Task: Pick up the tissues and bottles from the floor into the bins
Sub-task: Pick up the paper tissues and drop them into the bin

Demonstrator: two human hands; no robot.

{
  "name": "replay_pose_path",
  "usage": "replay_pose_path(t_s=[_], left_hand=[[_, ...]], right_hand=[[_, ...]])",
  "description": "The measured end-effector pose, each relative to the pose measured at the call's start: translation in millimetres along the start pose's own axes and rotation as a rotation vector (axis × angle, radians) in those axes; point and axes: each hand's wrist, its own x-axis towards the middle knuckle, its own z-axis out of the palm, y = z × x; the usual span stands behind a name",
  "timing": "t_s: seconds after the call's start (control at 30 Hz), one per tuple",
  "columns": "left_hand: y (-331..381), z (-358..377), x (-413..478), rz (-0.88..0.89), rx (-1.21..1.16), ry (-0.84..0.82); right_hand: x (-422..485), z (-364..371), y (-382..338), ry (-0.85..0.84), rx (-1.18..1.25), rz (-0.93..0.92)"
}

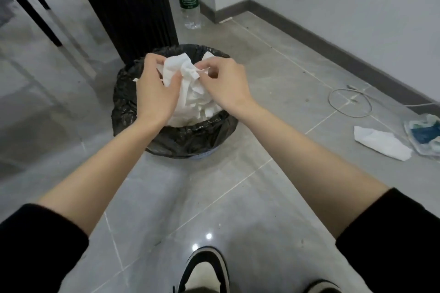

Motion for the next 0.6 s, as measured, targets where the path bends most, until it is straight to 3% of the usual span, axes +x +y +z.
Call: replay_pose_path(t_s=[0.13, 0.27, 0.47, 0.6], left_hand=[[-22.4, 0.9, 3.4, 0.001, 0.179, -0.122], [-35.1, 2.2, 10.1, -0.017, 0.375, -0.320], [-46.8, 10.9, 25.3, -0.169, 0.583, -0.525], [-50.7, 19.1, 25.2, -0.234, 0.704, -0.627]], right_hand=[[-1.5, 10.7, 6.1, -0.185, -0.369, -0.058], [-0.4, 20.4, 6.8, -0.489, -0.715, -0.067], [20.5, 30.0, -2.4, -0.930, -0.885, 0.074], [18.0, 33.3, -4.6, -1.043, -0.954, 0.127]])
